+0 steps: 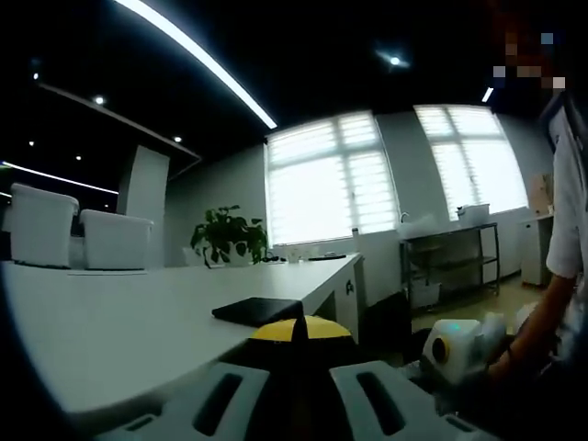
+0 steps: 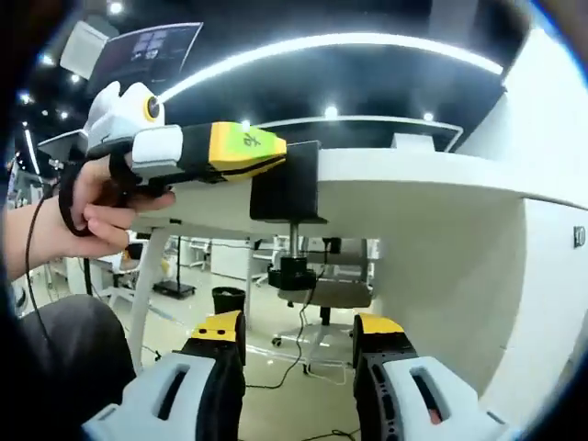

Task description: Clamp the fixed fixture on the desktop, loosen the retaining clip, secure it to the edge of the desk, and tighten the retaining clip.

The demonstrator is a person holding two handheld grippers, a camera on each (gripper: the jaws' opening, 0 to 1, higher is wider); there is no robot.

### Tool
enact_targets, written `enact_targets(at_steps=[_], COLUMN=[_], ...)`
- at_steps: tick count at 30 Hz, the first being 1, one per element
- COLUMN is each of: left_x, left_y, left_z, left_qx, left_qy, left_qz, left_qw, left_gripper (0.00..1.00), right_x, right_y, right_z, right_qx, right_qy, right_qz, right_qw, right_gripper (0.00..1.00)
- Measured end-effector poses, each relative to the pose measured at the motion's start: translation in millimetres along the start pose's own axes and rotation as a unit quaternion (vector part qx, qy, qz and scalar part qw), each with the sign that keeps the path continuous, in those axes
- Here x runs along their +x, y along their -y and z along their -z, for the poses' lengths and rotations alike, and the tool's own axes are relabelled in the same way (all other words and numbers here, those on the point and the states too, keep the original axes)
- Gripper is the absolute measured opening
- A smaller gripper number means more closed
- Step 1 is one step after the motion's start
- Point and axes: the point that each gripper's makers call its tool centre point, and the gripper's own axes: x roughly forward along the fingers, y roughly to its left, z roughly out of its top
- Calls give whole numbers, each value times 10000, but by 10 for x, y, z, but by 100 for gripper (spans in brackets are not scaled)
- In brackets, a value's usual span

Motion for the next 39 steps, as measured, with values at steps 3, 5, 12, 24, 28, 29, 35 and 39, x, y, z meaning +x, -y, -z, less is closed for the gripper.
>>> enact_targets(at_steps=[3,5,12,24,28,29,35,39], left_x=[1,2,0,-11,-15,-16,-21,-21], left_y=[2,3,4,3,8,8,8,7], left_z=[2,3,3,6,6,6,5,5], left_qx=[22,50,49,22,14,14,19,33], left_qy=[-2,-13,-3,1,6,7,14,8], left_qz=[-19,-30,-37,-15,-10,-10,-4,-6], left_qw=[10000,10000,10000,10000,10000,10000,10000,10000], left_gripper=[3,3,3,3,3,3,3,3], right_x=[-31,-47,83,453,511,520,536,531], right_y=[1,25,-69,19,41,37,-18,-68], right_z=[-68,-189,-307,-256,-253,-240,-220,-202], right_qx=[-508,-839,-657,-573,-505,-494,-587,-423], right_qy=[56,303,447,327,272,238,335,421], right_qz=[396,625,697,892,876,832,419,-224], right_qw=[9979,9941,9944,9938,9945,9950,9968,9980], right_gripper=[45,41,37,37,30,28,27,26])
